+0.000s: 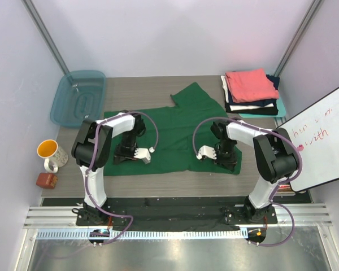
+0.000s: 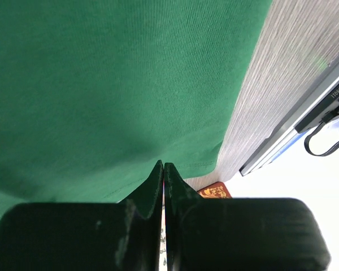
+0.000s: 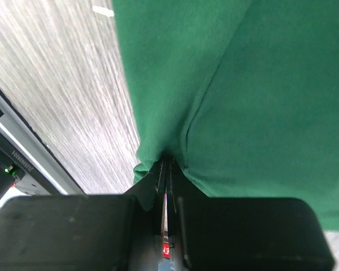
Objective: Fold and stack the t-shirts
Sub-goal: Fold the flattened tshirt in 1/3 of the way, then grap the side of the flattened tshirt furthest away from the robot with both arms
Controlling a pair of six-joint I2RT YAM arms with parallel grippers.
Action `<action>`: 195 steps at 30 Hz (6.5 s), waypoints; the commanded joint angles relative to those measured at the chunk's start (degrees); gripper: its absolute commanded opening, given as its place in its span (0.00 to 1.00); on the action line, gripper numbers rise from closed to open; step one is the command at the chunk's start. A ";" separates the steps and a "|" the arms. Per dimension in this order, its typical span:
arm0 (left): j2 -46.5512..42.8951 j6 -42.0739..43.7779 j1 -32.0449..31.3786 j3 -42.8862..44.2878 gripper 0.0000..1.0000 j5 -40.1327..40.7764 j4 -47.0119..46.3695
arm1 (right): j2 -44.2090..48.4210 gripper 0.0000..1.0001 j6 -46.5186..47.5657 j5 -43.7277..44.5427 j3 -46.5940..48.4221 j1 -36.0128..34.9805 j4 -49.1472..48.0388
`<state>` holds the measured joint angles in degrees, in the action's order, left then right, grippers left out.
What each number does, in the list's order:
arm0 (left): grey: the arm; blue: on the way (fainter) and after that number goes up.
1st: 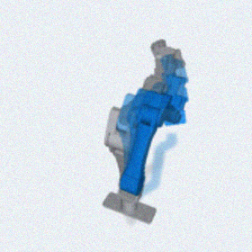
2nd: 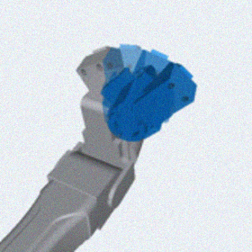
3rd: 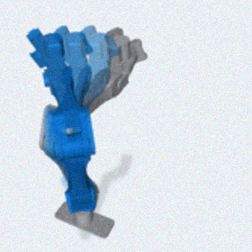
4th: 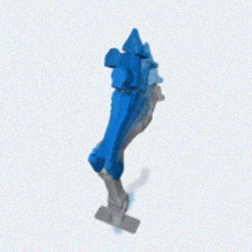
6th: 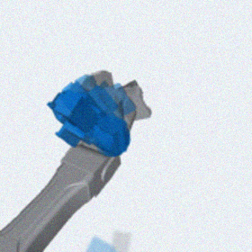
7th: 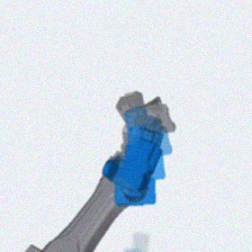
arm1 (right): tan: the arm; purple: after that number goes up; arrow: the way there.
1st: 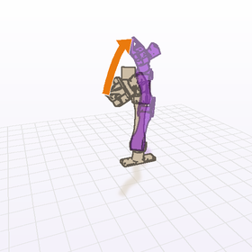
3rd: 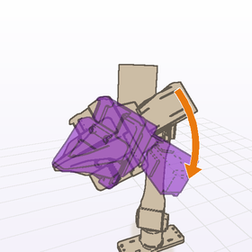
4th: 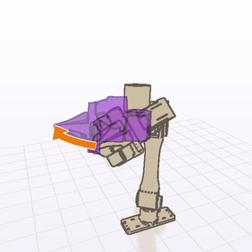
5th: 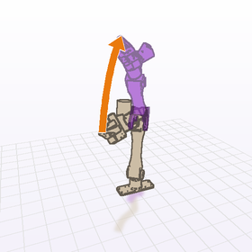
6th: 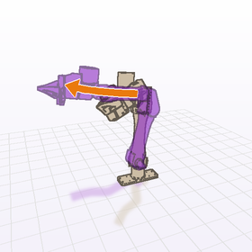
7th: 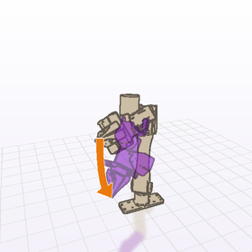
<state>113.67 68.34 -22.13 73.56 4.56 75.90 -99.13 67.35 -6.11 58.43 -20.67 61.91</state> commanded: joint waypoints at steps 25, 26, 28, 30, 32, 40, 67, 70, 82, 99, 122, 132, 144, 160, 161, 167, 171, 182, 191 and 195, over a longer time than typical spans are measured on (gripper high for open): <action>-4.06 -4.44 -0.90 -16.08 0.00 9.15 -16.40 | 4.21 0.04 3.93 8.57 -9.48 2.65 -11.81; -4.42 -4.61 -0.98 -16.60 0.00 8.89 -16.57 | 4.30 0.04 3.75 8.13 -10.09 2.56 -11.90; -5.64 -4.96 -1.51 -18.45 0.00 8.72 -16.92 | 4.30 0.04 3.05 7.96 -10.71 2.39 -12.43; -6.35 -5.41 -2.04 -20.12 0.00 8.54 -17.62 | 4.30 0.04 2.35 7.43 -11.94 2.12 -12.86; -6.79 -6.02 -2.56 -21.26 0.00 8.36 -17.80 | 4.56 0.04 1.64 7.16 -13.42 1.68 -13.04; -7.85 -7.86 -5.20 -24.69 0.00 6.17 -19.56 | 7.37 0.04 0.50 7.16 -17.83 0.45 -12.87; -12.94 -10.50 -7.93 -29.88 0.00 6.08 -20.88 | 11.41 0.05 3.40 -2.94 -17.56 -1.31 2.25; -13.21 -10.59 -7.93 -29.96 0.00 6.34 -20.27 | 11.94 0.05 3.40 -3.12 -17.65 -1.48 2.08; -22.42 -10.42 -7.84 -24.70 0.08 7.48 -12.54 | 17.74 0.40 1.38 -1.98 -13.00 -3.94 6.81; -13.40 -19.37 6.91 8.60 0.68 13.56 -25.70 | -0.85 0.56 -26.37 5.14 26.16 4.14 -22.51; 17.46 24.11 15.36 41.29 0.86 -3.26 -19.83 | -36.57 0.66 -39.14 13.05 73.23 6.87 -30.97; 28.37 30.62 18.61 63.73 0.89 1.33 -5.23 | -39.47 0.66 -41.60 10.16 73.23 7.31 -35.02; 25.90 14.12 18.97 56.18 0.88 0.72 -10.50 | -46.06 0.67 -49.94 0.23 72.51 7.31 -37.03; 27.05 3.56 18.44 57.57 0.86 2.47 -12.35 | -53.88 0.70 -58.12 -3.82 77.36 7.39 -47.14; 27.05 3.47 18.35 57.57 0.86 2.56 -12.53 | -54.06 0.70 -58.21 -4.17 77.27 7.31 -47.23; 26.52 2.33 18.09 57.75 0.86 2.82 -13.14 | -55.20 0.63 -59.09 -6.54 77.35 7.31 -47.23; 26.43 1.98 17.91 57.66 0.86 3.09 -12.44 | -55.12 0.57 -58.92 -7.42 77.71 7.04 -46.88; 25.73 0.31 17.74 57.22 0.83 3.18 -12.97 | -54.24 0.01 -58.65 -5.59 77.01 6.78 -44.60; 24.06 -9.35 17.91 56.96 0.74 -0.06 -14.91 | -46.78 0.01 -51.01 3.11 74.29 6.78 -44.51; 23.79 -10.42 18.09 56.78 0.78 -3.06 -10.25 | -41.59 0.01 -45.74 4.61 70.07 6.87 -45.82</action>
<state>142.08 61.43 -4.14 129.88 5.54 62.00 -150.43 15.27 -5.96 131.55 -13.98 17.06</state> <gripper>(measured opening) 0.779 0.026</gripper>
